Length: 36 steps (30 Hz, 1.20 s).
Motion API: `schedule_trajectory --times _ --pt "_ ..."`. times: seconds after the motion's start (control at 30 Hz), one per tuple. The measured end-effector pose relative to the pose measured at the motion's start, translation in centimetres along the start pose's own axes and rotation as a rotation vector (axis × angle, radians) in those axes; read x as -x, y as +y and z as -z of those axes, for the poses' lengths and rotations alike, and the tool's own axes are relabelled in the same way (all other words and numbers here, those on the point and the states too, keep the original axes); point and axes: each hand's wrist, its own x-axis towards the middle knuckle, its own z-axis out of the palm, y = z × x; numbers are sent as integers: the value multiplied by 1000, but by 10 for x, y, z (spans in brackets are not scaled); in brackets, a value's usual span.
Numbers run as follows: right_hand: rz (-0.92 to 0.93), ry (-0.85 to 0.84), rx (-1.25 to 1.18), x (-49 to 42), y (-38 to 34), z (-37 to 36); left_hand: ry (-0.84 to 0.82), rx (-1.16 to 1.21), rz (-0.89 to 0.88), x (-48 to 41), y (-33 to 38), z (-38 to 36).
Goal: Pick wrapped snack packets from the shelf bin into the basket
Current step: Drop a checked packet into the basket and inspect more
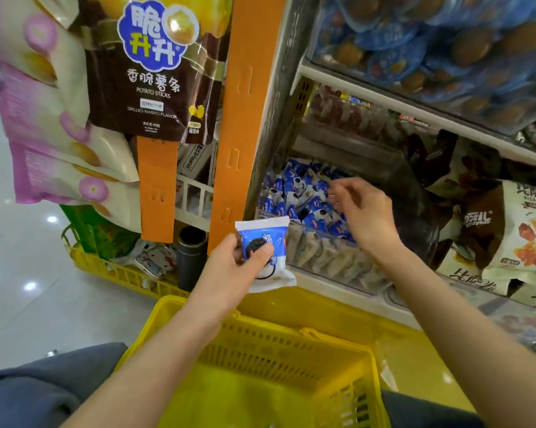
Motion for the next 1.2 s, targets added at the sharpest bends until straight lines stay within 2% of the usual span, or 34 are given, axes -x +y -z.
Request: schedule_trajectory --times 0.13,0.3,0.4,0.67,0.73,0.8,0.9,0.97,1.07,1.13,1.2 --pt "-145 -217 244 -38 26 -18 56 58 0 -6 2 5" --pt "-296 -344 418 -60 33 -32 65 77 -28 -8 4 6" --pt "-309 -361 512 -65 31 -36 45 89 -26 -8 6 6" --pt "-262 -341 539 -62 22 -33 38 130 -3 -7 9 7" --pt "-230 -265 453 -57 18 -25 42 126 25 -6 7 7" --pt "-140 -108 321 -48 8 -15 59 132 76 -6 7 6" --pt "-20 81 126 -33 -21 2 67 271 198 -9 9 6" --pt "-64 28 -112 -17 -43 11 40 433 281 -8 15 5" --pt "-216 -229 -374 20 -69 14 -128 528 286 -2 17 5" --pt "-242 -371 -350 47 -78 9 -285 521 221 6 16 1" --pt "-221 -451 -292 68 -84 3 -344 512 179 13 14 -2"
